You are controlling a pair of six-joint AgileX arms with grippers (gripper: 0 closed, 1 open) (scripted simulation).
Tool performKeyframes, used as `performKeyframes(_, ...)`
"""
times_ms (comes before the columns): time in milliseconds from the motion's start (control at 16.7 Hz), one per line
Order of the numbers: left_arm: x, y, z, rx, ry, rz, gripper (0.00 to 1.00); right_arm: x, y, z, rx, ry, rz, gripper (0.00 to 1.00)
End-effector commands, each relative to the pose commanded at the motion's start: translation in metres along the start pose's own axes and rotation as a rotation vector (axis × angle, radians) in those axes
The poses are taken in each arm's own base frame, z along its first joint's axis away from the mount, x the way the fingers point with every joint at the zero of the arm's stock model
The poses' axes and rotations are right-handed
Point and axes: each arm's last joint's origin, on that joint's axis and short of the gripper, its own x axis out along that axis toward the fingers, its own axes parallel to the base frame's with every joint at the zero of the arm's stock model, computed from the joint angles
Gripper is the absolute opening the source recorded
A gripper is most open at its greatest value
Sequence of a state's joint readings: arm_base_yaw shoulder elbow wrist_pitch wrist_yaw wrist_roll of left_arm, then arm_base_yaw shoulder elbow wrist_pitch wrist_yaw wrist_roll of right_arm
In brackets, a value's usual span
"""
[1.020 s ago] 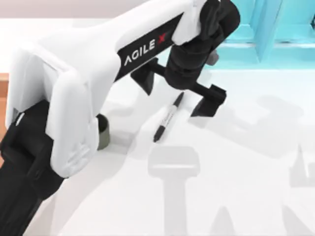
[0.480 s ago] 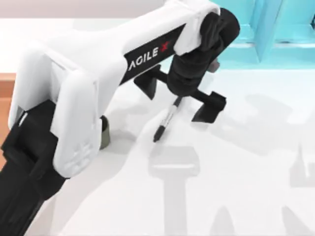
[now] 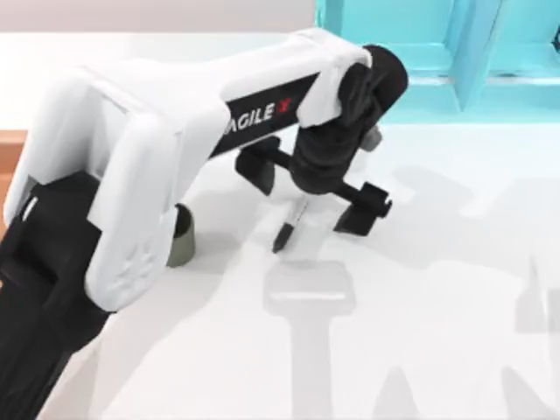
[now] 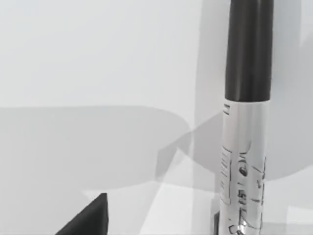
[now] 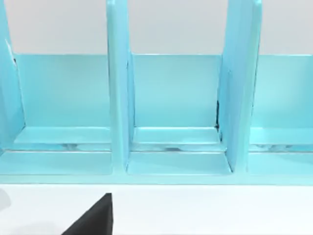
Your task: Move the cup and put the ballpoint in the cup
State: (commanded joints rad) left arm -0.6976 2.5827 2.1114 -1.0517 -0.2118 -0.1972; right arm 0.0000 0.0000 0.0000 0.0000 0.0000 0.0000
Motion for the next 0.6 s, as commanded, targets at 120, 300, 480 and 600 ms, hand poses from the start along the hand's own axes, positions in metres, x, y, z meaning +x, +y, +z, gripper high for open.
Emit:
performKeyframes(120, 0.0015, 0.0000, -0.0002, 0.000, 0.000, 0.000, 1.00, 0.0000, 0.0000, 0.0000, 0.000, 0.000, 0.000, 1.00)
performKeyframes(300, 0.0015, 0.0000, -0.0002, 0.000, 0.000, 0.000, 0.92, 0.0000, 0.0000, 0.0000, 0.000, 0.000, 0.000, 1.00)
performKeyframes(480, 0.0015, 0.0000, -0.0002, 0.000, 0.000, 0.000, 0.70, 0.0000, 0.0000, 0.0000, 0.000, 0.000, 0.000, 1.00)
performKeyframes(600, 0.0015, 0.0000, -0.0002, 0.000, 0.000, 0.000, 0.55, 0.0000, 0.0000, 0.0000, 0.000, 0.000, 0.000, 1.00)
